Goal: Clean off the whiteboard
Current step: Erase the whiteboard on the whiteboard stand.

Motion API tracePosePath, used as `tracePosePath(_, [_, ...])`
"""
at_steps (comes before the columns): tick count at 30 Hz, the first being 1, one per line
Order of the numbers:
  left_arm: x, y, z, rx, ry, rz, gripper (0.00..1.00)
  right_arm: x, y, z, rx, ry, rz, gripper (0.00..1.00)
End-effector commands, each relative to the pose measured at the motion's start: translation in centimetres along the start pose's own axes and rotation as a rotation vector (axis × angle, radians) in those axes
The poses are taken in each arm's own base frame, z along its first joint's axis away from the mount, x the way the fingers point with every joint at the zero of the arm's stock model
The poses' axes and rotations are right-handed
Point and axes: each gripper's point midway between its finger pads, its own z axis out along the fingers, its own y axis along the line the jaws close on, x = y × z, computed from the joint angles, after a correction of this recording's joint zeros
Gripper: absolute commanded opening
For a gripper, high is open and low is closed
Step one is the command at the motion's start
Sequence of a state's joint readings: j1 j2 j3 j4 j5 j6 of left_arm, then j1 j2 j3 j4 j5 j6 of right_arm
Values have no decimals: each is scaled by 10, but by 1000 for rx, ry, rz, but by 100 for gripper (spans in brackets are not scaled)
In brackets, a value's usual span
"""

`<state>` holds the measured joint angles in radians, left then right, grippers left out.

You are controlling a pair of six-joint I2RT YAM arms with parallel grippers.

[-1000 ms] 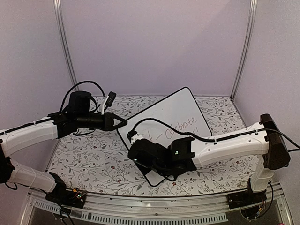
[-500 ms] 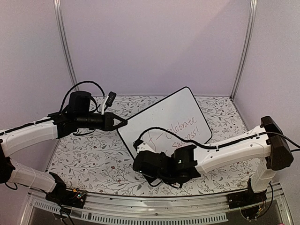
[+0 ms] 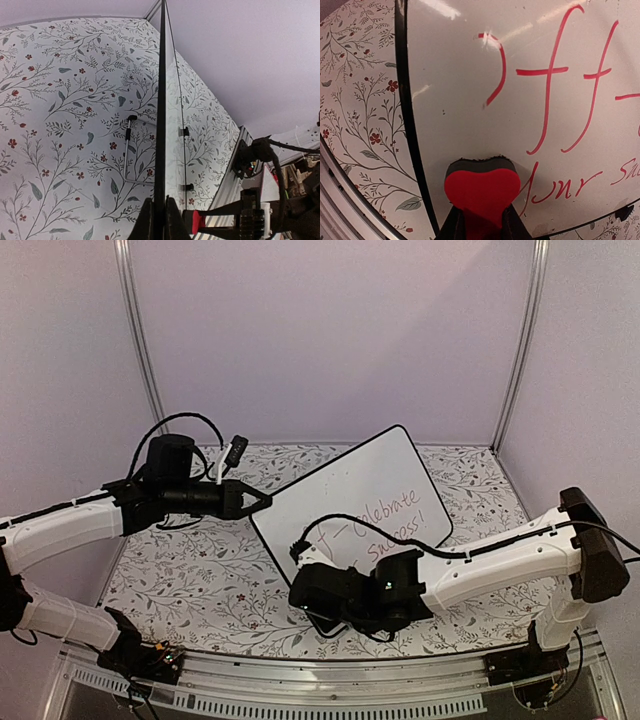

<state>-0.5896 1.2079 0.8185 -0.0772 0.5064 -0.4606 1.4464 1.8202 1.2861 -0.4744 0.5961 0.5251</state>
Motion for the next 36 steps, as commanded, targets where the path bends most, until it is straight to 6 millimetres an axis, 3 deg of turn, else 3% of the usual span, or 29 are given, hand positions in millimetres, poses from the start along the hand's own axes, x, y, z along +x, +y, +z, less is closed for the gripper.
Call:
tracePosePath(1, [-2, 2, -2, -10, -22, 61, 0, -7, -2, -2, 4, -9, -8, 16])
tracePosePath(10, [-3, 1, -3, -6, -26, 67, 0, -22, -8, 6, 31, -25, 3, 17])
tracePosePath(36, [-4, -3, -4, 11, -27, 74, 0, -105, -20, 20, 16, -136, -9, 17])
